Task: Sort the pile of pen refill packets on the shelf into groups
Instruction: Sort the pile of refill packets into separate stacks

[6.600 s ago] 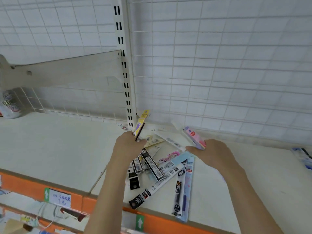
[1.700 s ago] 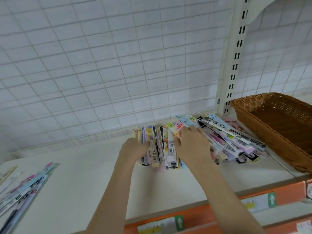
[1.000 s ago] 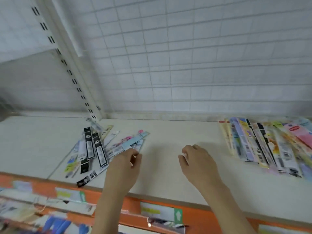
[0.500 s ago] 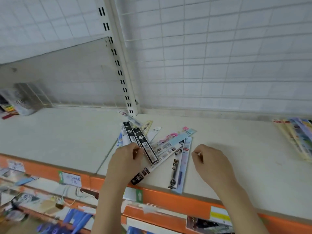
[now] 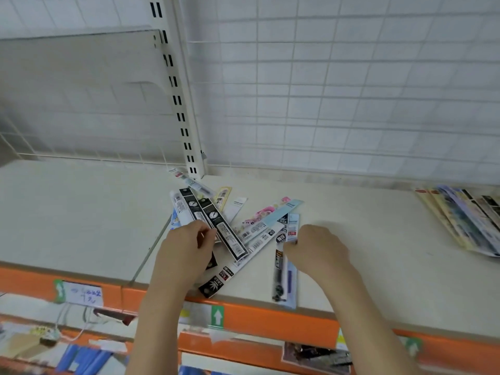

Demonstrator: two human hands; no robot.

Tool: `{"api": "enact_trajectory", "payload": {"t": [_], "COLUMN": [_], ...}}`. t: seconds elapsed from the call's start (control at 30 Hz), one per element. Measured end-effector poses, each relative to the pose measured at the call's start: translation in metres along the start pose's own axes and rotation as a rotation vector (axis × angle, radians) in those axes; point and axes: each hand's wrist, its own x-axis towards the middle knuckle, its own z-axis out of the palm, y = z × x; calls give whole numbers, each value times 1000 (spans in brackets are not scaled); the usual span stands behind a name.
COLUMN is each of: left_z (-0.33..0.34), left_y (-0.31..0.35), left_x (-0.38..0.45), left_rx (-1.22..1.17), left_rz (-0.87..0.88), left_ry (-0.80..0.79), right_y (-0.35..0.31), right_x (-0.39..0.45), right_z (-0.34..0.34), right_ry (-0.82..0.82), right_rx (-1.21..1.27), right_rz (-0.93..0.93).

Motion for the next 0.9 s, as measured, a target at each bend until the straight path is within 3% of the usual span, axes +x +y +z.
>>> {"api": "enact_trajectory", "payload": {"t": [0.17, 0.5, 0.7, 0.9], "left_z": [-1, -7, -11, -24], "left_y": [-2, 2, 2, 5], "left_x": [5, 12, 13, 13], "left_rx": [-17, -54, -52, 11], "left_rz": [24, 50, 57, -40], "left_ry": [-8, -22, -25, -128], "right_y": [14, 20, 13, 24], "right_x": [7, 4, 8, 18], "right_z": [-4, -17, 4, -5], "right_ry": [11, 243, -20, -4], "right_rx": [68, 297, 133, 20], "right_rz": [32, 6, 7, 28]}}
